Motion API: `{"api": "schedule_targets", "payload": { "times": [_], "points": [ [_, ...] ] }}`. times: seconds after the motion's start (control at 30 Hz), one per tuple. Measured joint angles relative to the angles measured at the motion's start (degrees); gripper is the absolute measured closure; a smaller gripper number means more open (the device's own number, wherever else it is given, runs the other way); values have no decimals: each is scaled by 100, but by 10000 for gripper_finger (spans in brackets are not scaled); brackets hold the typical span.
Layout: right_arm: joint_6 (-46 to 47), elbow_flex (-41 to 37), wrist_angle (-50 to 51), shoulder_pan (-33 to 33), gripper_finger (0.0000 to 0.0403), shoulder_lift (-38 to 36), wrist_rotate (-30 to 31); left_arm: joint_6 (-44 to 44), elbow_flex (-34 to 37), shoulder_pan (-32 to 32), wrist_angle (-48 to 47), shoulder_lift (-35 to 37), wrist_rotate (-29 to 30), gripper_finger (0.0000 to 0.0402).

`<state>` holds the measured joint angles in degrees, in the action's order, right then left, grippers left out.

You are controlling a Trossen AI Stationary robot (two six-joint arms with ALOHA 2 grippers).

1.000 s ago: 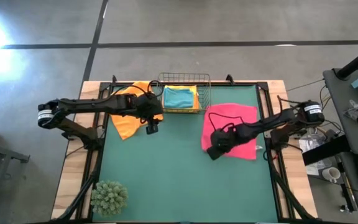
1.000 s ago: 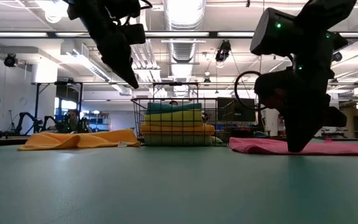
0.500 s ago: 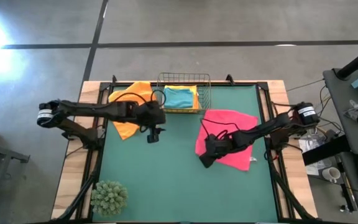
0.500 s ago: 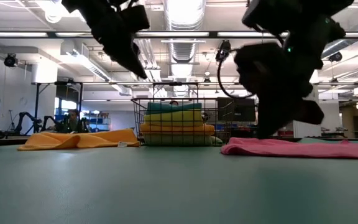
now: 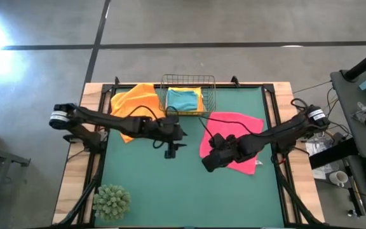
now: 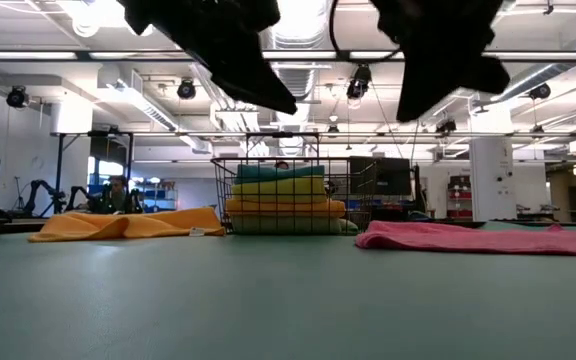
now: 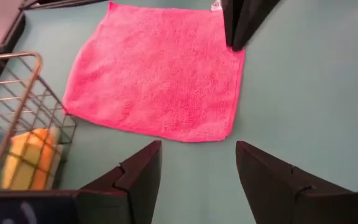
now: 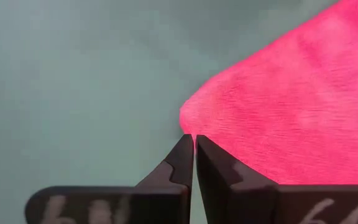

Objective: Fold microfiber towels
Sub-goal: Fold the pink microfiber cloth

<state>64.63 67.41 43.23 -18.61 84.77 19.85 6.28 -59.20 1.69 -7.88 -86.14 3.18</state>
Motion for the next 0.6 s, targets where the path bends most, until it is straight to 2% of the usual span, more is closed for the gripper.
{"api": "schedule_targets", "payload": {
  "times": [0.3, 0.6],
  "points": [
    [228, 772, 1402, -241, 390, -2, 559, 2, 0, 115, 953, -608, 22, 212],
    [526, 916, 2119, -372, 390, -126, 569, 159, -185, 201, 2087, -1323, 15, 212]
  ]
}}
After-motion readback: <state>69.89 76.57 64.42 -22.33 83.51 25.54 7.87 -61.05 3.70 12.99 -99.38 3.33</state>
